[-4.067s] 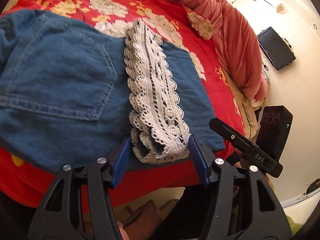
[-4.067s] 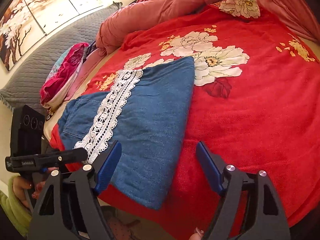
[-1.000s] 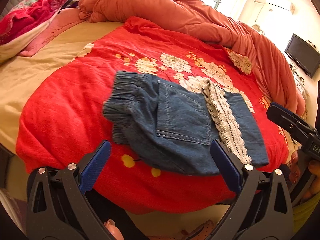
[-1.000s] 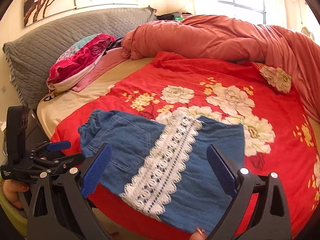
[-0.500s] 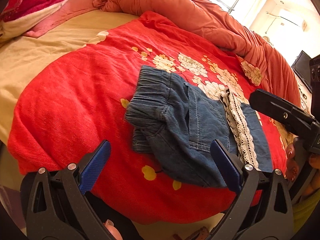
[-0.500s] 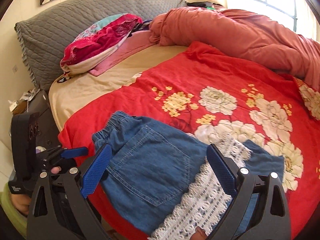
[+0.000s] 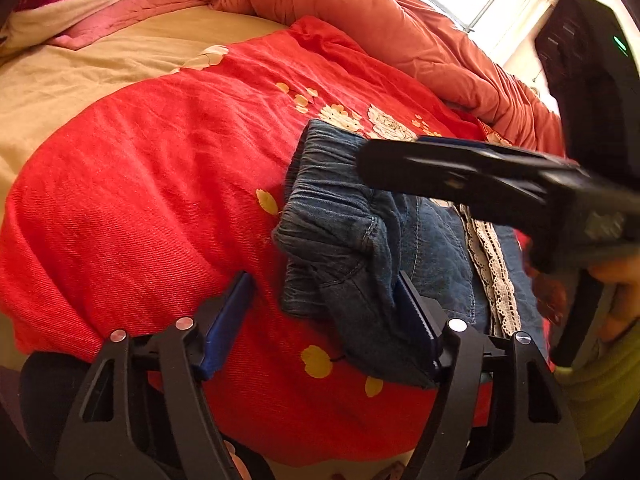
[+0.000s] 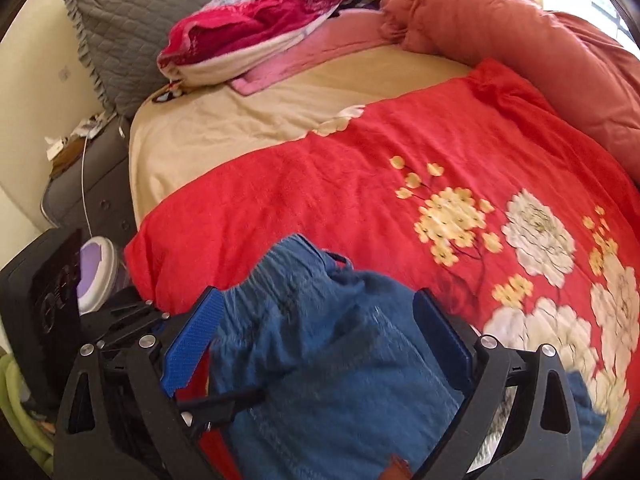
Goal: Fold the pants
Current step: 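Grasp the elastic waistband end with the right gripper, then lift the waistband end with the right gripper and fold it over the pants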
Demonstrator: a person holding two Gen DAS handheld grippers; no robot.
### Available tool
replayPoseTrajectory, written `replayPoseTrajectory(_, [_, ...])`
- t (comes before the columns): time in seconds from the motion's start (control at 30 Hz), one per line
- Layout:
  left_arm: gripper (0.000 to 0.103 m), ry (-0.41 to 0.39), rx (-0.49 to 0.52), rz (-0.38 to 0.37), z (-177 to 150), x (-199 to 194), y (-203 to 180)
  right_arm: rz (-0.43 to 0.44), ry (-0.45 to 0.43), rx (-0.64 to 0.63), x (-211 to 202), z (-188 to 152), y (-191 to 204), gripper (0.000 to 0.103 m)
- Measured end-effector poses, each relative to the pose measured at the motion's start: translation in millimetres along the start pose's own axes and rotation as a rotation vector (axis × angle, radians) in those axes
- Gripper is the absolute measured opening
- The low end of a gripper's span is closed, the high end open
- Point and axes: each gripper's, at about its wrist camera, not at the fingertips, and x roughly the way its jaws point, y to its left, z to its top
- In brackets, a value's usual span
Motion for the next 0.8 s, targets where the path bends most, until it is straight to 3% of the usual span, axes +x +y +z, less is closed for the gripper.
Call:
replayPoseTrajectory(0.17, [0.064,-0.001,0.01,0.008,-0.8,1.3,-2.3,0.085,0.096,0.006,40.5,10.1,-3.9,0.094])
replayPoseTrajectory(0.2, [0.064,-0.001,0.012,0.01,-1.2,1.7,-2.6,0.111,0.116,0.006,46.8,9.3,-5.0,0.085])
replayPoseTrajectory(0.23, [0.064,-0.001,0.012,0.012,-1.5,1.9,-2.9,0.153,0.146,0.002,55.7,6.4,-5.4,0.06])
replayPoseTrajectory(0.3, [0.064,-0.003,0.003,0.004,-1.8,1.1,-2.6,0.161,0.134,-0.013,57.4,0.5,-5.3,0.056])
replayPoseTrajectory(0.37, [0.064,-0.01,-0.018,-0.021,-0.3,-1.9,-1.1,0.183,0.087,0.005,43.6,-1.5,-10.4,0.038])
replayPoseTrajectory(0.43, [0.07,-0.014,-0.042,-0.055,0.9,-5.9,-0.6,0.238,0.009,0.052,17.6,-7.3,-23.3,0.032])
replayPoseTrajectory(0.53, [0.079,-0.023,-0.057,-0.126,4.1,-12.4,-8.9,0.309,-0.093,0.108,-19.1,-17.9,-38.8,0.031])
replayPoseTrajectory(0.7, [0.079,0.018,-0.039,-0.275,10.0,-8.7,-45.0,0.359,-0.224,0.179,-76.9,-44.8,-66.9,0.031])
replayPoseTrajectory(0.77, [0.074,0.036,-0.029,-0.316,12.6,-4.6,-59.7,0.36,-0.254,0.201,-91.0,-54.6,-79.9,0.031])
replayPoseTrajectory(0.8, [0.065,0.048,-0.018,-0.352,13.9,-3.0,-72.3,0.354,-0.271,0.214,-99.3,-61.4,-87.5,0.031])
